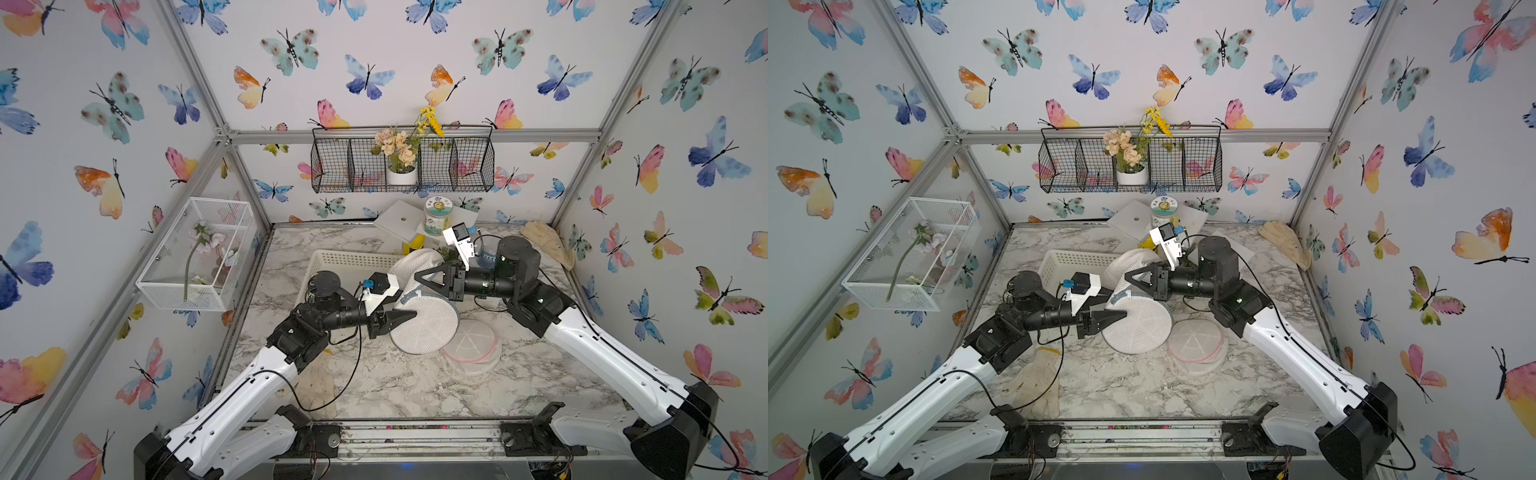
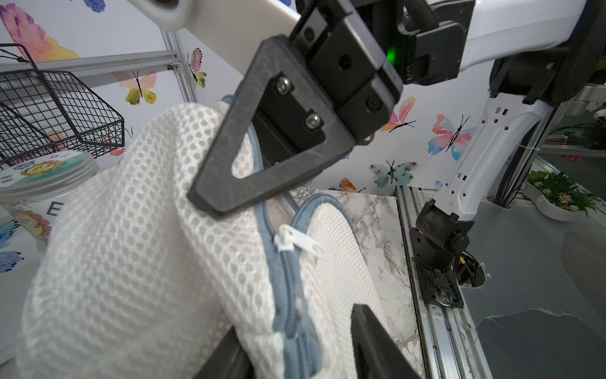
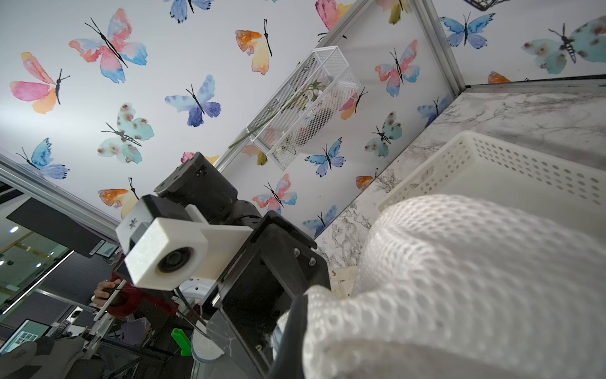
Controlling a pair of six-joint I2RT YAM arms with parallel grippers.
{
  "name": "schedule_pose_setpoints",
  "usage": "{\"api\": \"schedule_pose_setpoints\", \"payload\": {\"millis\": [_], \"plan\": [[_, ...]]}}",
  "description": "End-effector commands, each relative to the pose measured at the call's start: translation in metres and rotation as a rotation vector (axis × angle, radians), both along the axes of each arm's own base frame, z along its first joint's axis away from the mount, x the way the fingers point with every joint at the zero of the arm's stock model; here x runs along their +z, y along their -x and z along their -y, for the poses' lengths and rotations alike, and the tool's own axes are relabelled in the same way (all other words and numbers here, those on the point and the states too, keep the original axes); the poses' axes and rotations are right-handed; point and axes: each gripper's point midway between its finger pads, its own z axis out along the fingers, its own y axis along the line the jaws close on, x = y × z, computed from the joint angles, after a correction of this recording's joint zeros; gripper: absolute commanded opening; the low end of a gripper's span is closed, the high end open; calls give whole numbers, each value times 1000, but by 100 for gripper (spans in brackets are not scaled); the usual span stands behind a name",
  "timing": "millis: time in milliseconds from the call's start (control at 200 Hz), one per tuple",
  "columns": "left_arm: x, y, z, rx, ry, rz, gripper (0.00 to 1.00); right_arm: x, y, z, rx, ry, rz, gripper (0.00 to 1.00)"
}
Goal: Turn the laundry bag inside out
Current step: Turn over the laundry bag, then zip the zipper on the laundry bag.
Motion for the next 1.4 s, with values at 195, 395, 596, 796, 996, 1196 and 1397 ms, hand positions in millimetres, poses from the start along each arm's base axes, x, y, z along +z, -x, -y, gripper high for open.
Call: {"api": "schedule_pose_setpoints", "payload": {"millis": [195,395,596,796,996,1196,1397], "plan": [[18,-4,1,23,77,-14,35,-12,4,6,-8,47,54,2],[15,-16,5,54,71,-64,11,-17,2,9,-25,68,70,2],[10,-29,5,117,63,-100,0,-8,-24,35,-265,157,87,57],[5,-44,-1,215,55,-131,0,-20,-26,71,-429,290,56,66],[13,-50,-1,238,110,-124,0,-5,7,39,-179,147,-68,55],[21,-49,2,215,161,-137,0,-2,15,14,-29,-10,-189,51],[22,-45,1,204,184,-146,0,-2,3,12,-73,-17,-158,47]]}}
